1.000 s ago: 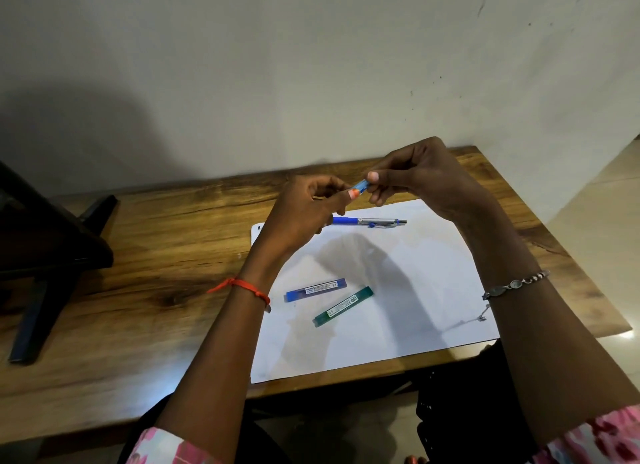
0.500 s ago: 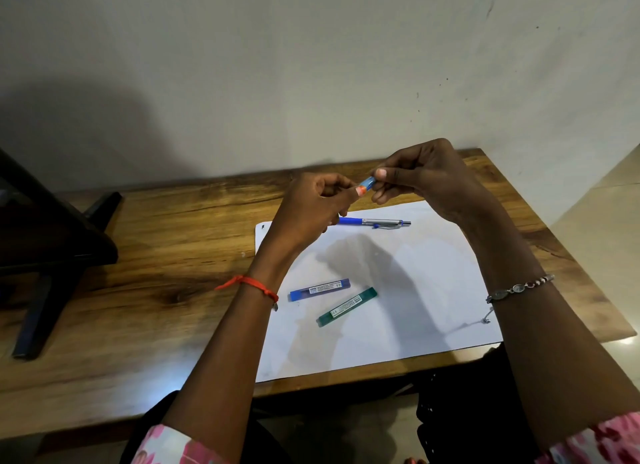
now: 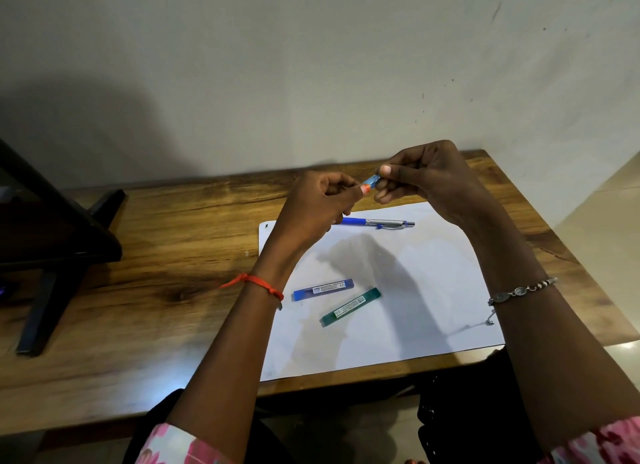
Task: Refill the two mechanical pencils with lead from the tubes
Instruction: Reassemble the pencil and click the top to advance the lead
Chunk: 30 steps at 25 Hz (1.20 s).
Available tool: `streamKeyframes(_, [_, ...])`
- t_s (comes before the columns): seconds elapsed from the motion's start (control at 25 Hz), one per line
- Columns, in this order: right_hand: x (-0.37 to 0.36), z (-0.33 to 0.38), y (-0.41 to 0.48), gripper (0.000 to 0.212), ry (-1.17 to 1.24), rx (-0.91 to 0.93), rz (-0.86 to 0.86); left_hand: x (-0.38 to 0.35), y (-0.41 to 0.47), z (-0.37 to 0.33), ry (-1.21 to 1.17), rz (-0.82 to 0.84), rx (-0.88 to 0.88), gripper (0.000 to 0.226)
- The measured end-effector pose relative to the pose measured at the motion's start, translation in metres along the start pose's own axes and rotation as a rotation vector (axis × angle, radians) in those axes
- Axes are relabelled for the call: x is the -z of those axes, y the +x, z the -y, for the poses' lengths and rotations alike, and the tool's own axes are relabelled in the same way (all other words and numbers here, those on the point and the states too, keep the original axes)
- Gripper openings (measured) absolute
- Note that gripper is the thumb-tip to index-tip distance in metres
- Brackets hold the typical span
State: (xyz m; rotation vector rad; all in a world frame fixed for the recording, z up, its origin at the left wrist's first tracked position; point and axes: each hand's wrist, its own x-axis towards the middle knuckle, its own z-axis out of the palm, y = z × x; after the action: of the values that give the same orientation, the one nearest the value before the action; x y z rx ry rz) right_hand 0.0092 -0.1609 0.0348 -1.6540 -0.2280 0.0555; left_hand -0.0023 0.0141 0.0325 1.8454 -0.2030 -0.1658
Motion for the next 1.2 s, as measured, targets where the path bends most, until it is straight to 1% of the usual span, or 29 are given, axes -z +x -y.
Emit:
streamKeyframes(0.28, [-0.001,-0.002,0.001,0.012,-0.01,0.009,-0.035,-0.002,0.0,0.001,-0.008,-0.012,0.015,0.012])
streamKeyframes(0.4, [0.017,0.002,0.0,0.017,0.041,0.055,-0.193,0.007,-0.004,0.004,0.028,-0.045,0.035,0.011])
streamKeyframes(0.48, [0.032,0.006,-0.005,0.02,0.068,0.061,-0.238,0.016,-0.005,0.005,0.015,-0.076,0.045,0.014])
streamKeyframes(0.64, [0.033,0.003,-0.015,0.018,0.126,-0.101,-0.161,0.017,-0.004,0.003,0.003,-0.068,0.043,0.015])
streamKeyframes(0.8, [0.019,-0.002,-0.01,0.02,0.279,-0.242,-0.121,0.011,-0.004,0.003,0.032,-0.049,0.04,0.015])
streamKeyframes(0.88, [0.01,-0.003,-0.008,0.016,0.243,-0.296,-0.055,0.01,-0.005,0.003,0.051,-0.049,0.039,0.011])
streamKeyframes(1.0, [-0.002,-0.007,-0.006,0.011,0.157,-0.271,0.026,0.009,-0.005,0.003,0.069,-0.047,0.037,0.008])
streamKeyframes(1.2, [-0.006,-0.008,-0.003,0.011,0.113,-0.203,0.016,0.006,-0.003,0.003,0.104,-0.037,0.033,0.009])
